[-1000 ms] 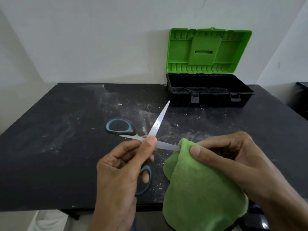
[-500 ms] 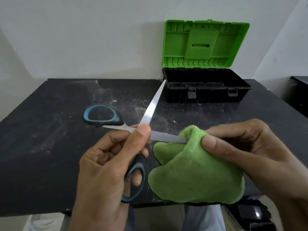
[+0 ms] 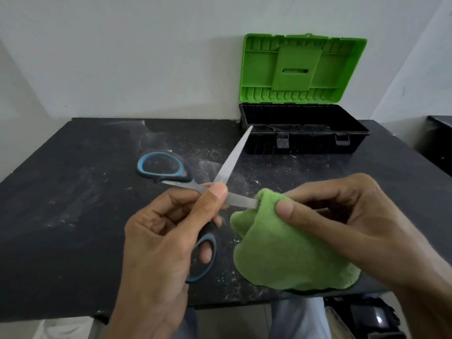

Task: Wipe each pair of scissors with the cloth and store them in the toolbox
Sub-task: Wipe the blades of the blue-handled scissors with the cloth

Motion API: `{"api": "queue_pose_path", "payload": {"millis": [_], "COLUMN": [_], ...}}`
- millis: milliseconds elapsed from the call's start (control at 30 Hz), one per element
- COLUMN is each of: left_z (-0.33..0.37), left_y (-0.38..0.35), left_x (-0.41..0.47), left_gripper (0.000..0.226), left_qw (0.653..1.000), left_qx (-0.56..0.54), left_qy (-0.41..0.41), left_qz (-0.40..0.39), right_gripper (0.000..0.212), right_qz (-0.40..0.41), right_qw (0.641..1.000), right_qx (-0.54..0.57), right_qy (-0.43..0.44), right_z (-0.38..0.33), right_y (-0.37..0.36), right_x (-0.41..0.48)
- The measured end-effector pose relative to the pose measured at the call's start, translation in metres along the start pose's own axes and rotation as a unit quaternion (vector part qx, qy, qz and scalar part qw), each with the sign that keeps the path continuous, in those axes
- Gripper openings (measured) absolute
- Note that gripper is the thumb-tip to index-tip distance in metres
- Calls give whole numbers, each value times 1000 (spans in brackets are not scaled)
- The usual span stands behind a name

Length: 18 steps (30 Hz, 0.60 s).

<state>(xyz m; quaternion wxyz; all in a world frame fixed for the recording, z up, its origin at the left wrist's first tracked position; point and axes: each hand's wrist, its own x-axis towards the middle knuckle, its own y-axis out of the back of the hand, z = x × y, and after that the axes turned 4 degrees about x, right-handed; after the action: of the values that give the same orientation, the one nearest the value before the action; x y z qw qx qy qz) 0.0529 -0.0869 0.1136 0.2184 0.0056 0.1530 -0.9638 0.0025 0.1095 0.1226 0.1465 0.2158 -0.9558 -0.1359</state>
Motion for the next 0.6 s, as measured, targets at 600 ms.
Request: {"api": "queue_pose_path", "payload": {"millis": [600], "left_z": [-2], "left_y": [-3], "left_x": [7], "left_gripper": [16], "left_qw": [999], "left_qx": [9], "left_qy": [-10], "left_qz": [-34], "right_gripper": [18], "right_qz": [-21], "right_qw": [999], "right_qx": [-25], "right_qy": [-3], "right_z": [2], "right_y": [-7], "right_x": [10]}}
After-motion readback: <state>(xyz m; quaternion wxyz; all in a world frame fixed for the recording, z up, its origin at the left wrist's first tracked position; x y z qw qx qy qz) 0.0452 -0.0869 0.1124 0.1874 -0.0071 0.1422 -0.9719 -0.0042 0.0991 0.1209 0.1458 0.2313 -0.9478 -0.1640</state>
